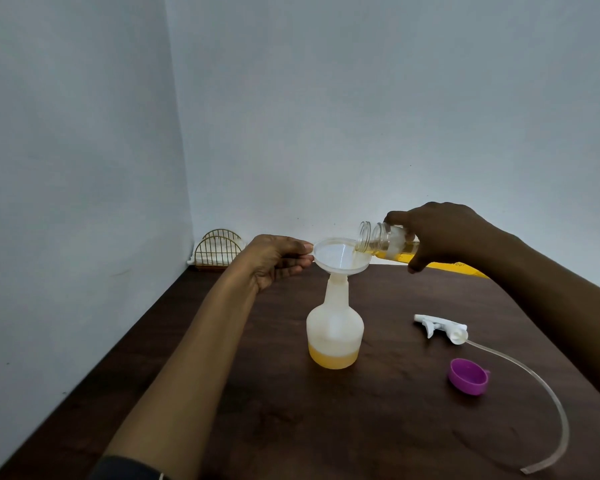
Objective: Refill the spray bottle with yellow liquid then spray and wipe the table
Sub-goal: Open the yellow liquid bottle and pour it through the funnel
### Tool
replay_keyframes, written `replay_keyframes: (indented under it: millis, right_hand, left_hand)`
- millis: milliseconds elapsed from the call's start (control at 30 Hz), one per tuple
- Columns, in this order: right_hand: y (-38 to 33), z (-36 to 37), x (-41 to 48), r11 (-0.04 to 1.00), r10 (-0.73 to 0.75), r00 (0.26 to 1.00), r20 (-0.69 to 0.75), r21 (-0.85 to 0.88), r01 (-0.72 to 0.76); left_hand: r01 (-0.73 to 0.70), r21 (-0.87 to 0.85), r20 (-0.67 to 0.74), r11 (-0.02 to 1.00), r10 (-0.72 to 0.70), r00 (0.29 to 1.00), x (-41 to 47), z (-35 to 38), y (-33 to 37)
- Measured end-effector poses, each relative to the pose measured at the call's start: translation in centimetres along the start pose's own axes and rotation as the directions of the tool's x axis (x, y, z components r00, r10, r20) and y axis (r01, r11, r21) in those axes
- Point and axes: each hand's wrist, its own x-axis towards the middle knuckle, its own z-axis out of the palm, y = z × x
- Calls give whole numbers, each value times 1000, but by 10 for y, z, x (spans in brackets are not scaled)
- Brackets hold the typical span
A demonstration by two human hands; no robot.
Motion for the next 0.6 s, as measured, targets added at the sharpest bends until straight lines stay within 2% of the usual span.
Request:
replay_keyframes:
  millis: [600]
  right_hand:
    - [0,0,0,1000,9,1000,14,-13,-9]
  left_hand:
    - [-6,-4,3,1000,6,1000,-2,0,0]
